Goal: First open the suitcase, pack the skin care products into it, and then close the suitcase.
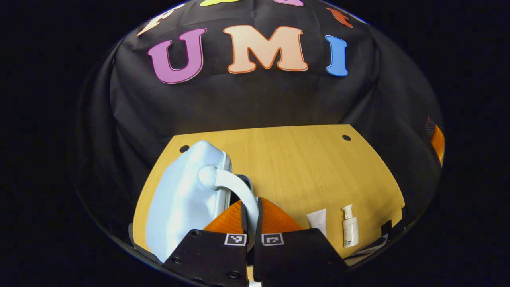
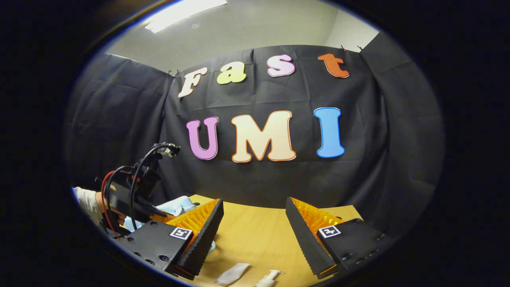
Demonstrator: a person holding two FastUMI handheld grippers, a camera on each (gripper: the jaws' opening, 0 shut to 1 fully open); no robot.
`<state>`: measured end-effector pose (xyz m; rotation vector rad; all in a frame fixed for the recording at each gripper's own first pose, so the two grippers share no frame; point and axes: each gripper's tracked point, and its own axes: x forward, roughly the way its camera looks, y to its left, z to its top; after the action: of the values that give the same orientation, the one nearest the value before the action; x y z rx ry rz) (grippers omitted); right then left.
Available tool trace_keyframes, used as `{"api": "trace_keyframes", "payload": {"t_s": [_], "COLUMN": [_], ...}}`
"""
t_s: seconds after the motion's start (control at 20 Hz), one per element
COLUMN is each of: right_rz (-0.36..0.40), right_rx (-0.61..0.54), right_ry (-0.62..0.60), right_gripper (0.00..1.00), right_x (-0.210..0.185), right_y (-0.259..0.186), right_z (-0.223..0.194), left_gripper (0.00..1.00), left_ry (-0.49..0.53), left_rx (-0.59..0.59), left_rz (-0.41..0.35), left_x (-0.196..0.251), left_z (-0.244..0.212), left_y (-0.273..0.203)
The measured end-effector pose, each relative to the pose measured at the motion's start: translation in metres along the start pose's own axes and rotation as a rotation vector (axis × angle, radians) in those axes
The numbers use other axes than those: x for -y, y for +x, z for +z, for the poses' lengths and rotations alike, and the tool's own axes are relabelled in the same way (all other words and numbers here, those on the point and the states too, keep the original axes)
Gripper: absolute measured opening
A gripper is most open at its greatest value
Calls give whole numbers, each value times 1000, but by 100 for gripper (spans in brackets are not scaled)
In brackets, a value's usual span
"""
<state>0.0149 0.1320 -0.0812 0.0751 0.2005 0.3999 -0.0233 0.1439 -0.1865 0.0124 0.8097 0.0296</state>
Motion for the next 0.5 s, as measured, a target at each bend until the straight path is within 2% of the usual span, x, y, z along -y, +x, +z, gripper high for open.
{"api": "trace_keyframes", "payload": {"t_s": [0.25, 0.5], "right_rz": [38, 40], "right_rx": [21, 33], "right_ry": [7, 10], "right_gripper": [99, 99], "right_x": [-27, -49], "right_y": [13, 24], "right_z": [2, 2], "left_gripper": [0, 0], "left_ry": [7, 29], "left_rx": [45, 79], "left_rz": [45, 110], "left_x": [-46, -99], "left_z": [17, 32], "left_y": [-19, -30]}}
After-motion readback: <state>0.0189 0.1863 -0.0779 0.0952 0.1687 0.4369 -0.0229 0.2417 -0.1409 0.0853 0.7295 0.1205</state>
